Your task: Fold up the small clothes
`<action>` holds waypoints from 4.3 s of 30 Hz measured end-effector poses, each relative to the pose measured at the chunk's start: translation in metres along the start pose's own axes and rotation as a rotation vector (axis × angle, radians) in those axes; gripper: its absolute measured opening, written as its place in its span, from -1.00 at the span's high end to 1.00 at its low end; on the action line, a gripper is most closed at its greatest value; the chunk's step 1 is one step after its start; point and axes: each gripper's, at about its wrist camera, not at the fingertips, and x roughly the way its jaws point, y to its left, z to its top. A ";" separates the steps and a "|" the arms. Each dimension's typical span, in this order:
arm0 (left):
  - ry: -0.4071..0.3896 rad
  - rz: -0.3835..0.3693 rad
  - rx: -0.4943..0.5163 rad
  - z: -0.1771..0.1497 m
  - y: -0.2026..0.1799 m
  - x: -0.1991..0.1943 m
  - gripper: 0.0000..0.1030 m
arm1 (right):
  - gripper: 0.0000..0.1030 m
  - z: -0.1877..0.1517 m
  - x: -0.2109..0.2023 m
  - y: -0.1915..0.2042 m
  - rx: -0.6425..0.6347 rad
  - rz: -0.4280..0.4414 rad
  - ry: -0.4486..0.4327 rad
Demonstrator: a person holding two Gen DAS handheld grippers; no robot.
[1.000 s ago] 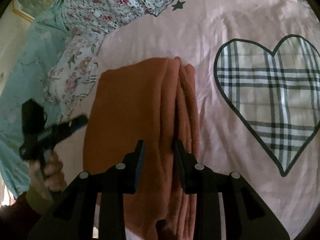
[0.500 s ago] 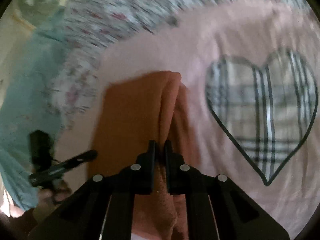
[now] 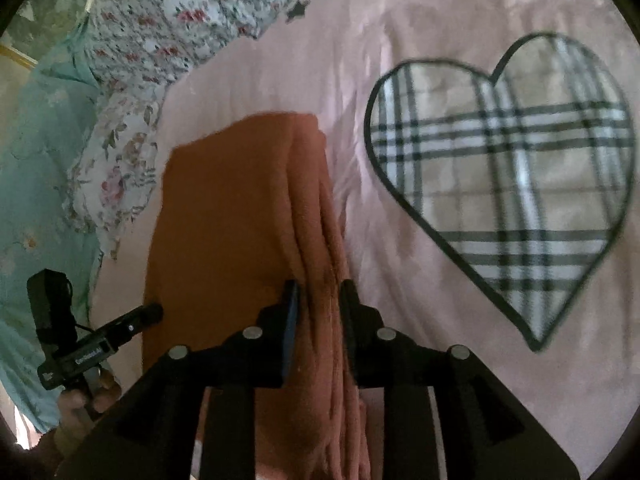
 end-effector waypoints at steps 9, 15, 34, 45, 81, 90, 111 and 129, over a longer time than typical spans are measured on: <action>-0.072 -0.218 0.062 -0.036 -0.007 -0.056 0.03 | 0.54 -0.055 -0.033 0.004 -0.013 0.021 0.020; -0.032 -0.296 0.134 -0.055 -0.029 -0.049 0.06 | 0.50 -0.076 -0.034 0.002 0.007 0.000 0.030; 0.119 -0.242 0.103 -0.080 -0.014 0.003 0.13 | 0.72 -0.077 -0.027 -0.008 -0.021 -0.065 0.091; 0.138 -0.220 0.104 -0.079 -0.019 0.005 0.09 | 0.63 0.014 0.012 0.034 -0.101 0.062 -0.022; 0.125 -0.166 0.246 -0.106 -0.026 -0.027 -0.17 | 0.94 -0.096 -0.046 0.017 -0.053 -0.089 -0.073; 0.014 -0.010 0.308 -0.124 -0.002 -0.067 -0.24 | 0.24 -0.155 -0.062 0.052 -0.098 -0.077 -0.084; -0.103 0.240 0.402 -0.148 0.004 -0.103 -0.64 | -0.59 -0.205 -0.074 0.083 -0.286 -0.192 -0.069; -0.052 0.324 0.393 -0.091 -0.028 -0.072 -0.68 | -0.69 -0.147 -0.058 0.093 -0.318 -0.200 -0.081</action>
